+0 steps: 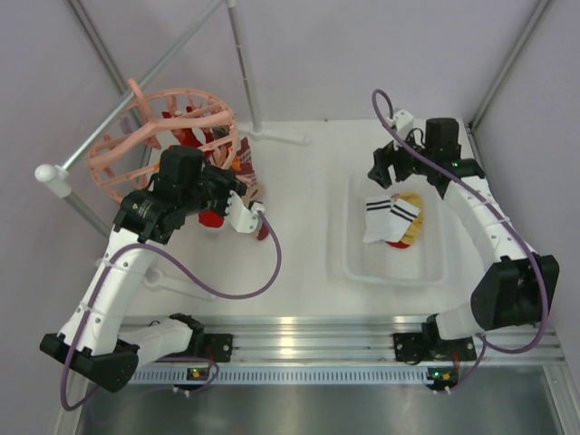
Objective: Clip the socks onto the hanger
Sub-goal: Pick up the sock from the bin.
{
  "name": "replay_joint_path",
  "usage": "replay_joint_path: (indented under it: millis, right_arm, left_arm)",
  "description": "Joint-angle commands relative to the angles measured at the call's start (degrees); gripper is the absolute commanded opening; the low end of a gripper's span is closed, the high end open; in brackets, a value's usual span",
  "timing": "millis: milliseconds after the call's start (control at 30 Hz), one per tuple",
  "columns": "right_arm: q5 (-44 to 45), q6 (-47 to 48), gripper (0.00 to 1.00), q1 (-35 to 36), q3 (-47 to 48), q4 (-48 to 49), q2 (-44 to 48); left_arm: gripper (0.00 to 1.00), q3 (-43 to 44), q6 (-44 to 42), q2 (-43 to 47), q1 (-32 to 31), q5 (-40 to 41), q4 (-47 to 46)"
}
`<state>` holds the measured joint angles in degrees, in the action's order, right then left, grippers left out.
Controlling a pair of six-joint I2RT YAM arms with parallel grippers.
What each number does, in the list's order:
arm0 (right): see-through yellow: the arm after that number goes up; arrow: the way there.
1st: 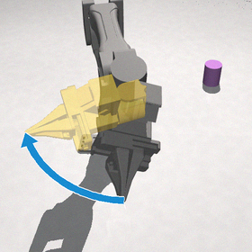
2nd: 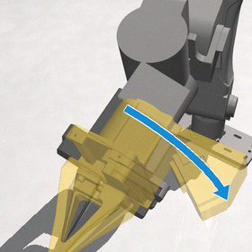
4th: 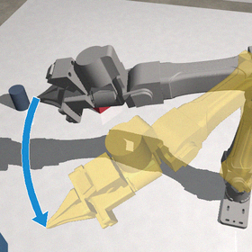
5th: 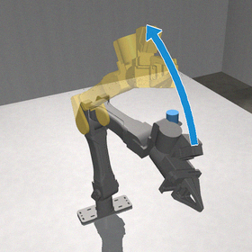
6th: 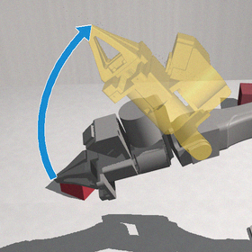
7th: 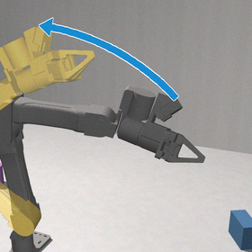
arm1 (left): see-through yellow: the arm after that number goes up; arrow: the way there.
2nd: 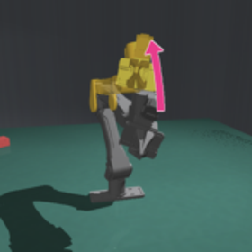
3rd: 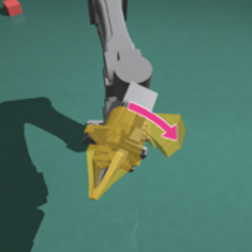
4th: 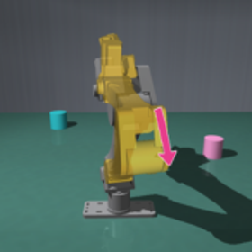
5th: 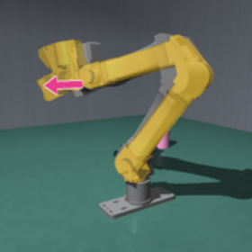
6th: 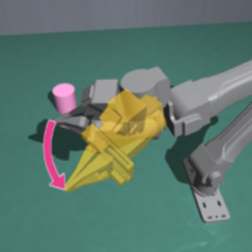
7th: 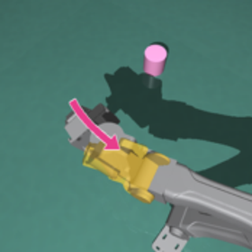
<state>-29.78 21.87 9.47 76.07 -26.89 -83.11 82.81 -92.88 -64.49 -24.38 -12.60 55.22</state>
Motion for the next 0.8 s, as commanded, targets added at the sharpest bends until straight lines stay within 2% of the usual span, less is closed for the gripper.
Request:
replay_joint_path:
  millis: [0,133,300,500,767]
  right_arm:
    - [10.5,-13.7,0.76,-3.8,-7.7,-1.7,3.6]
    - [22.9,-28.1,0.7,-4.6,-15.1,0.7,6.7]
    - [31.9,-35.6,0.63,-5.0,-17.0,-1.8,5.2]
    - [33.8,-39.6,0.57,-5.2,-16.9,2.3,0.9]
    - [34.6,-44.6,0.53,-5.0,-15.3,2.2,-6.3]
  left_arm:
    - [0.0,-0.9,3.1,0.8,0.2,-2.4,-2.7]
    - [0.0,-1.4,3.5,1.2,0.2,-2.6,-3.0]
    - [0.0,-1.5,3.9,1.4,0.3,-2.8,-2.8]
    - [0.0,-1.5,4.2,1.3,0.3,-2.9,-2.9]
    - [0.0,-1.2,4.4,0.9,0.2,-2.7,-2.8]
